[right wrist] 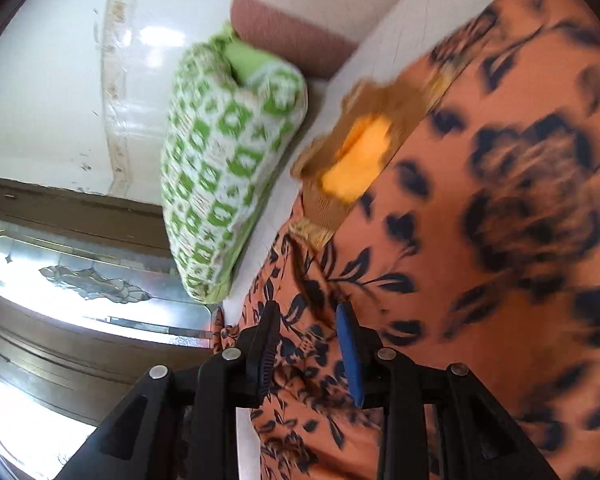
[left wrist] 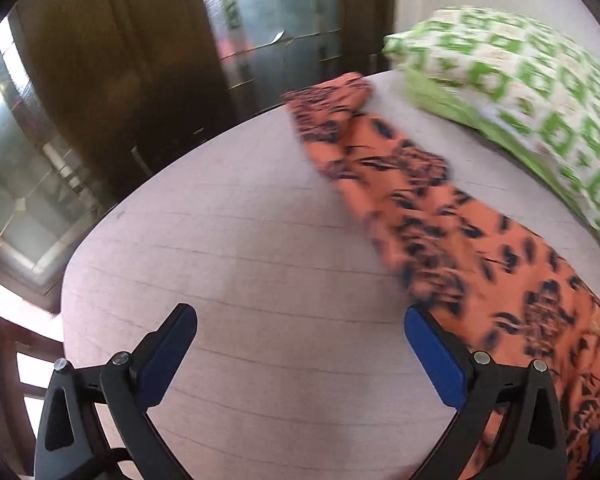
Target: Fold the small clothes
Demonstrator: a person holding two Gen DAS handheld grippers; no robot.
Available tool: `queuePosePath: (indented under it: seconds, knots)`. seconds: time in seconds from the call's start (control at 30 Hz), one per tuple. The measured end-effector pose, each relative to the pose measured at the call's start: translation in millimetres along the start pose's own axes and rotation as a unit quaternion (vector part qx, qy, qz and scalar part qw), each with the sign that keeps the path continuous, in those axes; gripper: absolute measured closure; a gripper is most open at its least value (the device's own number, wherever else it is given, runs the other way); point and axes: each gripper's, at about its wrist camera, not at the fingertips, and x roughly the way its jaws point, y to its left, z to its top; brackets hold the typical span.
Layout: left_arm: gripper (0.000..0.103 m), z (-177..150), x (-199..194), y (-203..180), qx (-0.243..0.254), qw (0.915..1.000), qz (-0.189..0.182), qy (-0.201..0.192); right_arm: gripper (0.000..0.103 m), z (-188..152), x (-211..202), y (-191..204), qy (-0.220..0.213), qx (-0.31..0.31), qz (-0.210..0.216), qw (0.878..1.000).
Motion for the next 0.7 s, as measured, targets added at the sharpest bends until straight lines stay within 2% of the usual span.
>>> queuePosePath:
  seconds: [0.07, 0.1, 0.13, 0.2, 0.27, 0.33, 0.4, 0.47, 0.57, 0.63, 0.7]
  knots:
    - [0.0, 7, 2, 15, -0.013, 0.9999, -0.003, 0.007, 0.071, -4, 30, 4, 0.031, 0.011, -0.023, 0.999]
    - [0.0, 10, 4, 20, -0.016, 0.9998, -0.006, 0.006, 0.071, -6, 39, 6, 0.033, 0.024, -0.027, 0.999]
    - [0.0, 13, 5, 24, -0.017, 0.9998, -0.005, 0.005, 0.071, -10, 44, 16, 0.024, 0.024, -0.013, 0.999]
    - [0.0, 17, 5, 35, -0.022, 0.9997, -0.001, 0.005, 0.071, -19, 50, 47, 0.024, -0.02, 0.026, 0.999]
    - [0.0, 21, 8, 44, -0.03, 0.9995, -0.007, 0.006, 0.071, -32, 57, 89, 0.052, -0.07, 0.098, 0.991]
    - [0.0, 24, 9, 53, -0.036, 0.9993, -0.01, 0.008, 0.071, -45, 61, 118, 0.078, -0.101, 0.141, 0.982]
    - [0.0, 28, 12, 62, -0.043, 0.9989, -0.014, 0.011, 0.07, -57, 58, 132, 0.071, -0.132, 0.116, 0.982]
    - [0.0, 29, 12, 73, -0.054, 0.9982, -0.023, 0.013, 0.07, -69, 54, 131, 0.064, -0.165, 0.063, 0.982]
    - [0.0, 32, 12, 85, -0.068, 0.9967, -0.043, 0.011, 0.068, -88, 41, 111, 0.072, -0.177, 0.01, 0.981]
    - [0.0, 36, 20, 91, -0.079, 0.9943, -0.07, 0.012, 0.068, -95, 28, 95, 0.073, -0.176, -0.017, 0.982]
    - [0.0, 38, 25, 96, -0.091, 0.9908, -0.099, 0.02, 0.068, -103, 5, 70, 0.07, -0.158, -0.028, 0.985]
